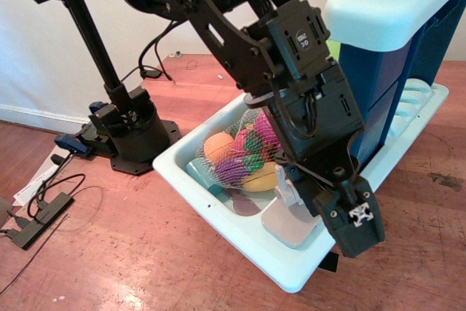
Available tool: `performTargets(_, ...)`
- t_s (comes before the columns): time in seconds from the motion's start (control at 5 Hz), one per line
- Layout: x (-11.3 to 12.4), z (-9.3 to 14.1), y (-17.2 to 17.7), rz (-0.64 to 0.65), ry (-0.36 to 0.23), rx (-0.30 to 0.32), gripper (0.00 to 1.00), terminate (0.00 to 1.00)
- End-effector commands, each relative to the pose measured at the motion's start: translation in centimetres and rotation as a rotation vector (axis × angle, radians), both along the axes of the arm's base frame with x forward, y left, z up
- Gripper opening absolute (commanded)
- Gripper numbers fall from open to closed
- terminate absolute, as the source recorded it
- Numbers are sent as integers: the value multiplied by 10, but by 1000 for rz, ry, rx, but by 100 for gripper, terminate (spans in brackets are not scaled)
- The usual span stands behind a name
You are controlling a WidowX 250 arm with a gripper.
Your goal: Turn lever vertical to front
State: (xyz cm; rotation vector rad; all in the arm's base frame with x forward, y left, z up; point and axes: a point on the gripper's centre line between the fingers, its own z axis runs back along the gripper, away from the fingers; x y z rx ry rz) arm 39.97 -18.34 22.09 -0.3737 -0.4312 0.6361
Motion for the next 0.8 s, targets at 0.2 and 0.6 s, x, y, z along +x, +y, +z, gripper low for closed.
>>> performTargets(0.2,-4,-7,3,1,-8,-10,100,0)
performTargets(0.6,-29,-9,26,25,-37,-5,100,0)
